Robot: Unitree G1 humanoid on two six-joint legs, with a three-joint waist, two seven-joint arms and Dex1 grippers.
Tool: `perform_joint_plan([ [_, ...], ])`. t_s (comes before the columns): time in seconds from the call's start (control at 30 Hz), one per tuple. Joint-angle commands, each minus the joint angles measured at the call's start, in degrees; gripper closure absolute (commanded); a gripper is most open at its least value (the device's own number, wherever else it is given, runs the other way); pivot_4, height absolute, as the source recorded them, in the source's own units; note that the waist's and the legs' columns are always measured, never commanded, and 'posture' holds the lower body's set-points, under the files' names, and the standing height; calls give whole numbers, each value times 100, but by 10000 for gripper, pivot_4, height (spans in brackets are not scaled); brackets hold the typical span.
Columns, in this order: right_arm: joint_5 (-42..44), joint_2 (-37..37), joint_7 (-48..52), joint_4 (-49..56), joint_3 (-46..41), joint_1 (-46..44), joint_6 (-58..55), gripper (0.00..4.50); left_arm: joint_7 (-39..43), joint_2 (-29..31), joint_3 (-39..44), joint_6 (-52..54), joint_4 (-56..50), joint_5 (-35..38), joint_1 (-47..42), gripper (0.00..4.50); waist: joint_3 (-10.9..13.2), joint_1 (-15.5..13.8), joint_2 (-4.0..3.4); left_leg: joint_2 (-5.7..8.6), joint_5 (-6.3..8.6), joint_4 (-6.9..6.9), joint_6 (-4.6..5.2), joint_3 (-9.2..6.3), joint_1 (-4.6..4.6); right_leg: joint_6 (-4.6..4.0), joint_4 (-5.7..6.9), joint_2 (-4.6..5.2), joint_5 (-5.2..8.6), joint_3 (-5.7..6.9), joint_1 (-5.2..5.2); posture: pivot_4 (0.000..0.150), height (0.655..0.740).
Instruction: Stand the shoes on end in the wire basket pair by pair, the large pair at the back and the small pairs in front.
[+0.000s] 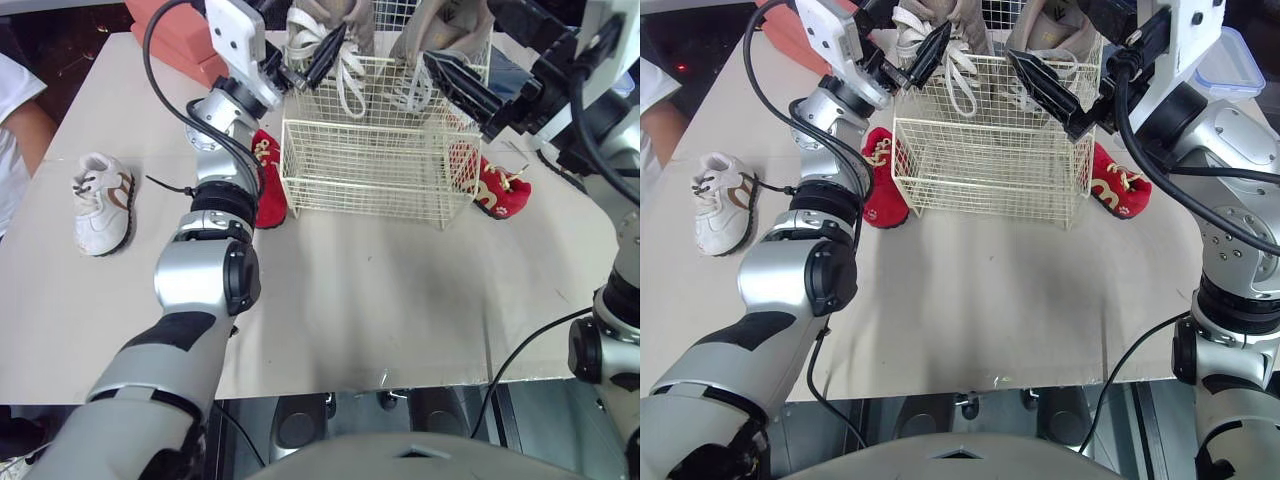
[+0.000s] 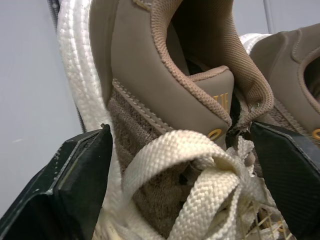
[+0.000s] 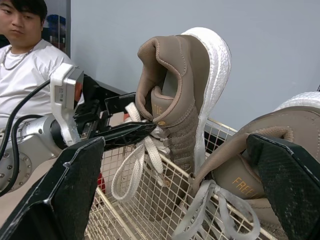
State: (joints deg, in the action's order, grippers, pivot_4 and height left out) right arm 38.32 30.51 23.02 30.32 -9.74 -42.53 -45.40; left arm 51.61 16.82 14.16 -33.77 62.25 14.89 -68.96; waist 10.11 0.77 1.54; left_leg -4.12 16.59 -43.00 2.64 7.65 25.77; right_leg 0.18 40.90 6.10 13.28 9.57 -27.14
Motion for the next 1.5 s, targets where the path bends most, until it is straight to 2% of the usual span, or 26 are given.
perform_joint_plan([
  [0.03, -8, 48, -37, 104, -94, -38, 146, 0, 27, 63, 2, 106, -778, 182, 21, 513, 0, 1, 0, 0, 0, 0, 0, -1, 0, 0, 0, 0, 0, 0, 0, 1500, 6860],
  [0.27, -47, 116, 0, 67, -122, -1, 206, 0, 82, 190, -129, 1044, -2492, 542, 762, 513, 0, 7, 0, -1, 0, 0, 0, -9, -3, 0, 1, 0, 0, -3, 0, 1500, 6860],
  [0.5, -90, 485, 124, -122, -435, 154, 281, 0, -106, 749, -76, 2495, -4539, 986, 1791, 513, 0, 2, -1, -6, 0, 1, 0, -21, -5, -1, 1, -2, 0, -4, 0, 1500, 6860],
  [0.67, -436, 945, 358, -656, -839, 755, 646, 0, 6, 1325, -28, 4142, -6153, 1978, 2474, 513, 0, -45, -1, -9, 0, 0, 0, -28, -5, 0, -6, 4, 0, -1, 11, 1500, 6860],
  [0.8, -602, 1172, 571, -1093, -1116, 1356, 882, 0, 87, 2004, 36, 5501, -7147, 2804, 2841, 513, 0, -40, -1, -10, 0, -1, 0, -38, -15, 1, -5, 3, 0, -2, 21, 1500, 6860],
  [0.9, -588, 1266, 925, -1246, -1239, 2160, 912, 0, 305, 2774, 86, 6605, -7838, 3487, 3211, 513, -2, -35, -7, -12, 0, 1, 0, -43, -23, 0, -5, 2, 1, -7, 28, 1500, 6860],
  [1.07, -469, 1328, 1398, -1327, -1332, 3023, 902, 0, 646, 3710, 206, 7635, -8415, 4177, 3730, 513, 3, -30, -17, -13, 0, 4, 0, -34, -52, 6, -6, 2, 4, -23, 49, 1500, 6860],
  [1.13, -446, 1350, 1589, -1461, -1349, 3260, 888, 0, 831, 3998, 207, 7880, -8604, 4281, 3945, 513, 5, -18, -21, -13, 1, 7, 0, -27, -91, 25, -6, 0, 17, -25, 80, 1500, 6860],
  [1.4, -875, 1395, 2241, -2714, -841, 3197, 1404, 0, 302, 4114, 140, 8310, -8908, 4517, 3824, 513, 5, -49, -24, -13, 2, 19, 0, -30, -110, 25, -13, -3, 19, -44, 94, 1500, 6860],
  [1.5, -1028, 1346, 2458, -3067, -610, 3049, 1655, 0, 237, 4228, 110, 8369, -8980, 4391, 3805, 513, 6, -31, -25, -14, 2, 21, 0, -28, -110, 23, -13, -5, 18, -46, 93, 1500, 6860],
])
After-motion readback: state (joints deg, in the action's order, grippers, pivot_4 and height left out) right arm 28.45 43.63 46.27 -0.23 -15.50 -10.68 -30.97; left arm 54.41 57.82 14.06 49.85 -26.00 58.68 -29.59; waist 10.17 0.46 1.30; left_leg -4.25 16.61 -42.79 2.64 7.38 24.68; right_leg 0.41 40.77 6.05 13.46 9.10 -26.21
